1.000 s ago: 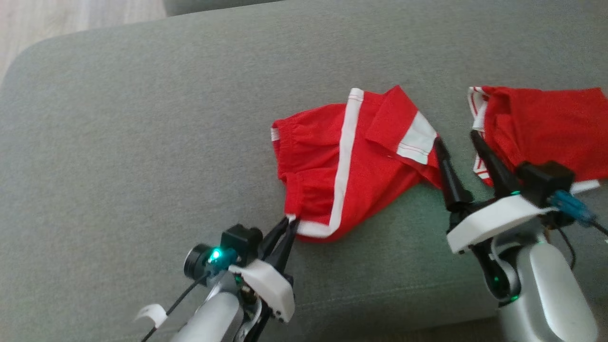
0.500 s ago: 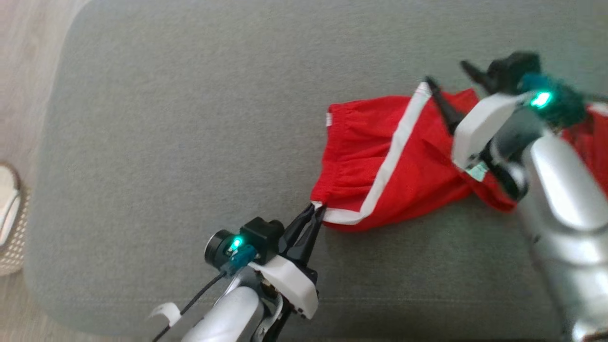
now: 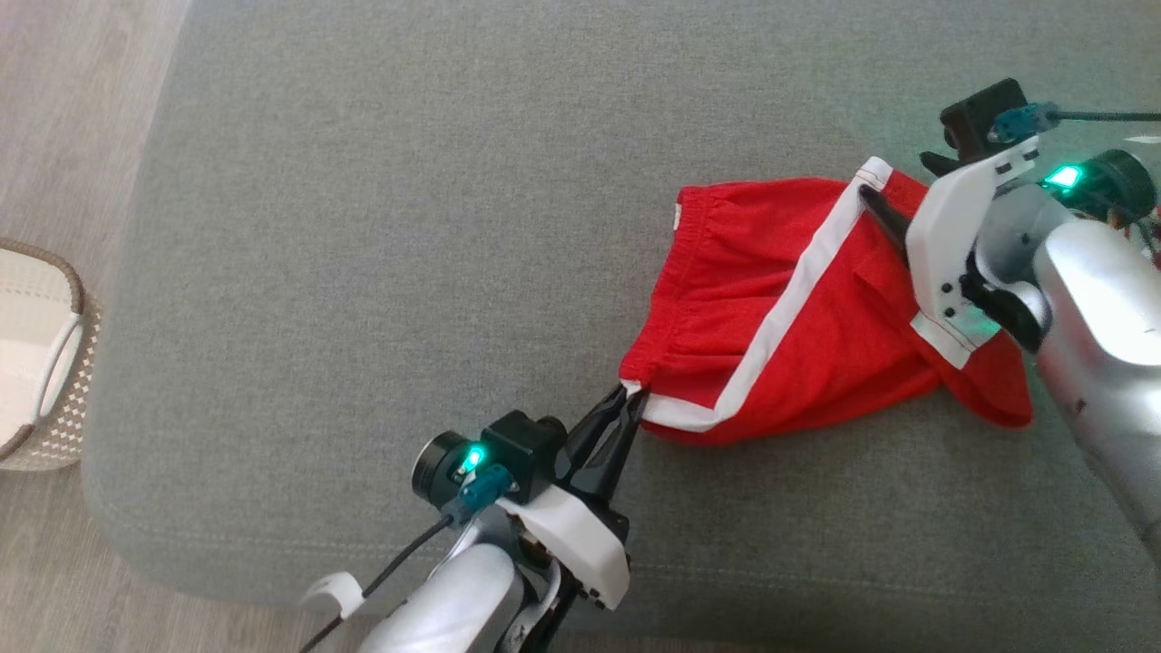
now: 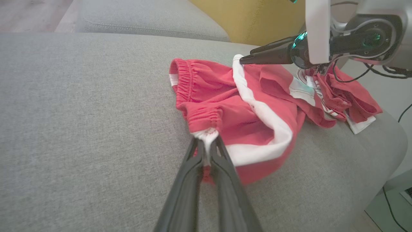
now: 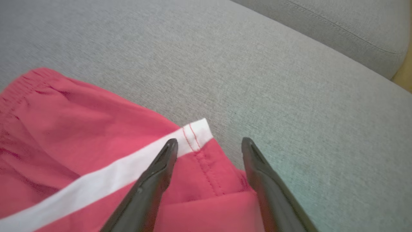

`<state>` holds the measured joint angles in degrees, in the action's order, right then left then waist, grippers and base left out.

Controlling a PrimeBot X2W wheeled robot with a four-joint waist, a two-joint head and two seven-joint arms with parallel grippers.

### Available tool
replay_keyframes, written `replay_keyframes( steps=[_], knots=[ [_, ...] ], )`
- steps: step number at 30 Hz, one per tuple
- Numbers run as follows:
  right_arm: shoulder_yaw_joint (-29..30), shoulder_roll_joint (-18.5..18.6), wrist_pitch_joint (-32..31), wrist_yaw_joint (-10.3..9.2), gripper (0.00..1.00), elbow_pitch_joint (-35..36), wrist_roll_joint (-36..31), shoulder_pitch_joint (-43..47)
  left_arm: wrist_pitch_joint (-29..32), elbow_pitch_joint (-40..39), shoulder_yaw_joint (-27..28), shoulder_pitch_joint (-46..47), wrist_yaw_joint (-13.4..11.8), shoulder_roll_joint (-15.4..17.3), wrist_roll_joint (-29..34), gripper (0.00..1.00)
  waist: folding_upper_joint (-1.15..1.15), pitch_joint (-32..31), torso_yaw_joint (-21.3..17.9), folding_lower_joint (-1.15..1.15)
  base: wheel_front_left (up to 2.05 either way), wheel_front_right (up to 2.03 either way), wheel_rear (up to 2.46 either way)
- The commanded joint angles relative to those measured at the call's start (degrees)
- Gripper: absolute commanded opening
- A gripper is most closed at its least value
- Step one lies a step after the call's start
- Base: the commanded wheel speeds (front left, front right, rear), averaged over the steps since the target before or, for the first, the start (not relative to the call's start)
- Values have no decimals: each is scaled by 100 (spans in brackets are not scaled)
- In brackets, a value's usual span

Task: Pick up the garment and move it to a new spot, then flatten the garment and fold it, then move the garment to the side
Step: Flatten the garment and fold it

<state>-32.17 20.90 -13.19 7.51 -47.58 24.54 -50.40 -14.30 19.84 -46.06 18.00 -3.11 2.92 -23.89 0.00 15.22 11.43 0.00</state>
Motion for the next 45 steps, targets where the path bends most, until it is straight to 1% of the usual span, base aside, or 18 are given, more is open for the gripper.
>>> replay_keyframes(
  steps=[1,4,14,28,29,30,37,43,45],
  knots=[
    [-74,58,15,-2,100,126,58,-180,-70,-199,113,226,-47,-4,-54,0,0,9,0,0,0,0,0],
    [-420,167,75,-2,100,60,270,-307,-70,-217,93,258,-64,-4,-71,0,0,48,1,0,0,0,0],
    [-1253,279,249,-2,100,-149,1004,-572,-70,-199,47,333,-87,-4,-97,0,0,127,57,0,0,0,0],
    [-2040,348,542,-2,100,-445,1693,-884,-70,-215,-32,400,-116,-4,-158,0,0,257,174,0,0,0,0],
    [-2100,352,534,-2,44,-463,1726,-899,-70,-209,-27,399,-117,-4,-159,0,0,256,172,0,0,0,0],
    [-2157,357,530,-2,0,-477,1758,-916,-70,-203,-22,400,-119,-4,-158,0,0,258,168,0,0,0,0],
    [-2395,366,688,-2,0,-513,1977,-1033,-70,-165,63,415,-134,-4,-143,0,0,226,78,0,0,0,0],
    [-2500,433,1309,-2,0,-489,2038,-1098,-70,-112,271,369,-173,-4,-118,0,0,4,-68,0,0,0,0],
    [-2505,434,1429,-2,0,-431,2125,-1037,-70,-94,383,322,-181,-4,-108,0,0,-118,-141,0,0,0,0]
  ],
)
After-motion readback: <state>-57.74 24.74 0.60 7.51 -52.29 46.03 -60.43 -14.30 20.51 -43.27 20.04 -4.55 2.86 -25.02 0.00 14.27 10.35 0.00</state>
